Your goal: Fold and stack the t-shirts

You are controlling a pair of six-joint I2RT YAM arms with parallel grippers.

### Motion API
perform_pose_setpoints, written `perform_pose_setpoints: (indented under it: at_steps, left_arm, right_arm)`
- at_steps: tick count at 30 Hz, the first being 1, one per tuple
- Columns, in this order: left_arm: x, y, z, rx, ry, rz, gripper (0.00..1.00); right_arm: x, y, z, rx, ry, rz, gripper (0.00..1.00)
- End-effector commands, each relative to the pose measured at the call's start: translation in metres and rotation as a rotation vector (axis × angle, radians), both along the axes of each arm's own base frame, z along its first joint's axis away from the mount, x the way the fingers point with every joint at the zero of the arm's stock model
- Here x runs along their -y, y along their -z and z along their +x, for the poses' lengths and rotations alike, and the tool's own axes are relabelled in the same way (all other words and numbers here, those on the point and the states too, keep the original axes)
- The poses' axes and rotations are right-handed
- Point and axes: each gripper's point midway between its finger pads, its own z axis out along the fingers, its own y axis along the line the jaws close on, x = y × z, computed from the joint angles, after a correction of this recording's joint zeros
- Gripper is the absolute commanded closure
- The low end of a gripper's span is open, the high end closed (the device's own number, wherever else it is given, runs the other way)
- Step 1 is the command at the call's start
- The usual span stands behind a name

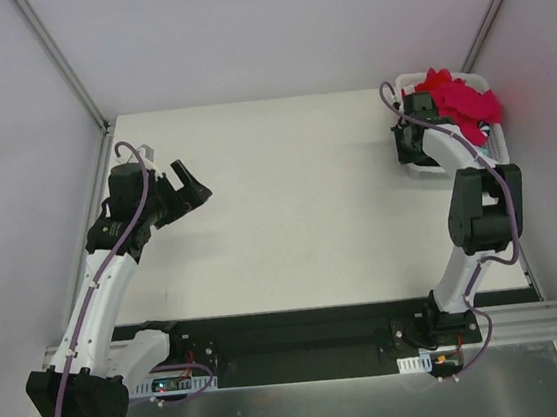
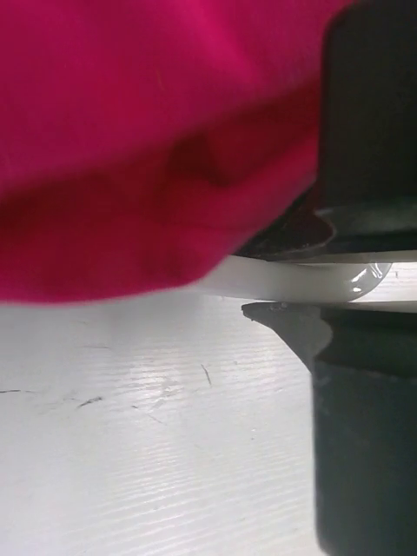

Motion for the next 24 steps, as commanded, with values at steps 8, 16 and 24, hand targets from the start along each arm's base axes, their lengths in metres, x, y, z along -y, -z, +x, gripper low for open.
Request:
perform_pose_setpoints:
  at_steps: [8,16,24]
  left_arm:
    - [-0.012,0.010,0.003,-0.009,-0.032,0.044,0.01]
    - [-0.018,0.013,0.008,-0.019,-0.050,0.065,0.01]
    - [-0.025,0.012,0.007,-0.010,-0.071,0.075,0.01]
  right_arm:
    - [-0.158,-0.008,-0.164,-0.066,-0.405,0.001,1.00]
    - [-0.244,0.002,-0.237,-0.100,-0.643,0.004,0.99]
    - [-0.244,0.033,-0.236,-0.207,-0.548,-0.067,0.92]
